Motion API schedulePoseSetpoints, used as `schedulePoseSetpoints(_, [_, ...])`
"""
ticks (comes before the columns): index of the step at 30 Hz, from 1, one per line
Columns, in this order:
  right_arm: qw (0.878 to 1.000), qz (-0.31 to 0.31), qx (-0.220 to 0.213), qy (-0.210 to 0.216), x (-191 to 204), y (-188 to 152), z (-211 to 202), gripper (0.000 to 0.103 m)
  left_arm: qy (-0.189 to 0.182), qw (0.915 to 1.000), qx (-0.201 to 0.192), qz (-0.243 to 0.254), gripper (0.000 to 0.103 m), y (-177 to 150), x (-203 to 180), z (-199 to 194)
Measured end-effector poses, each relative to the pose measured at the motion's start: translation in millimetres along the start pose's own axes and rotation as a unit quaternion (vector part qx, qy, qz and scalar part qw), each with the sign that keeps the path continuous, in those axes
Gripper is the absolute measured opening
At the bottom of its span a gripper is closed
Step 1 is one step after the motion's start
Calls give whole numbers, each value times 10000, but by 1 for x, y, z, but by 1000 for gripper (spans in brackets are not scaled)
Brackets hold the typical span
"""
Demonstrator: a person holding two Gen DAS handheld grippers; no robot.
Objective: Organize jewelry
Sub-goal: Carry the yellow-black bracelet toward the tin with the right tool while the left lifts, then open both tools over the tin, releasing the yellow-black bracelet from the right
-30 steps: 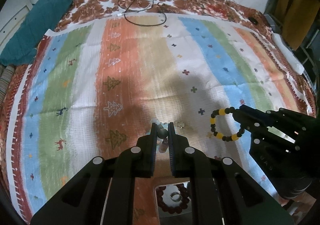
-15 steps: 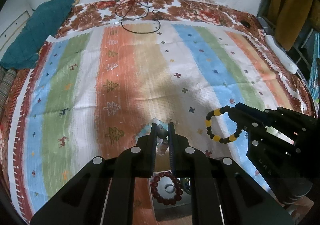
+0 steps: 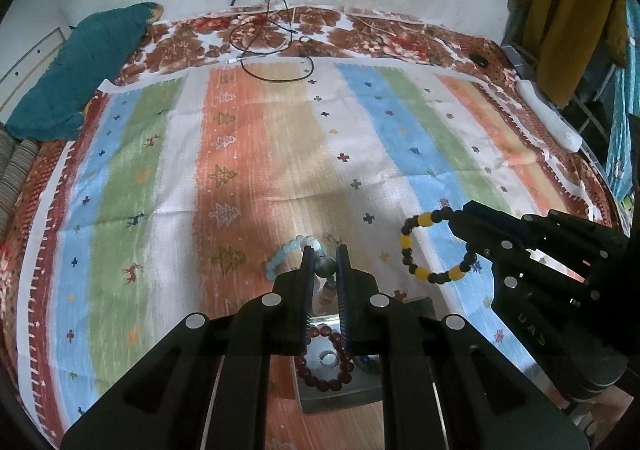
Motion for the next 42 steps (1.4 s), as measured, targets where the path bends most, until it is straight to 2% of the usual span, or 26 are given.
schedulePoseSetpoints(16, [9997,-69,-199,135,10,-14,-23,12,-35,9998,-118,130,10,-17,-14,-15])
schedulePoseSetpoints(42, [9987,-316,-166,358,32,-44,-43,12,-49,9997,-179,160,10,-47,-18,-32])
Point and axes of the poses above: each gripper's, at about its wrist camera, not at the fingertips, and z roughly the way its jaws point, x to its left, y to its top, the point moved 7 cm from there along z, roughly the way its jaws point, and after that the axes turned 6 degrees about x, right-handed, at the moved point
